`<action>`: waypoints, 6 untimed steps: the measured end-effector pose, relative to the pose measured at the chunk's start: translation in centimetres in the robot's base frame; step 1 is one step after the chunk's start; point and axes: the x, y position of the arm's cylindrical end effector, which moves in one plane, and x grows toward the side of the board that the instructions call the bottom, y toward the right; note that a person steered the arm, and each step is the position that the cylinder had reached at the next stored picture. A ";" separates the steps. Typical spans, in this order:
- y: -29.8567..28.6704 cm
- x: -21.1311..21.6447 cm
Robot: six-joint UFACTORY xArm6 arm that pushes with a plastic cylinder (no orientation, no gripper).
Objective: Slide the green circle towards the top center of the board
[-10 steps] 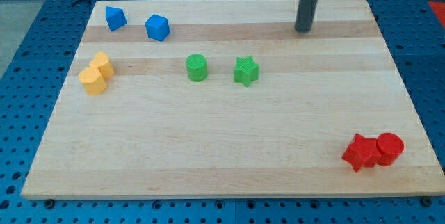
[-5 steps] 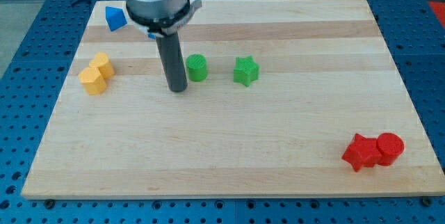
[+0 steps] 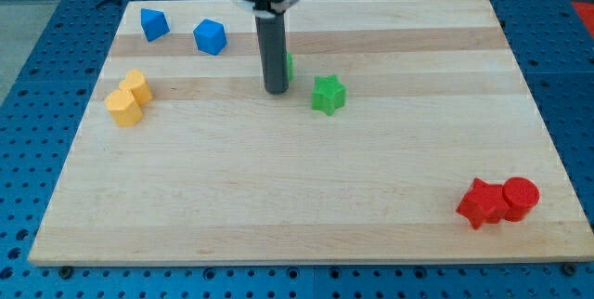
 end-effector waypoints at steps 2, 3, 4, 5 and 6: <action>0.0 -4.4; 0.0 -4.4; -0.9 -7.7; -3.5 -10.8; -3.9 -9.6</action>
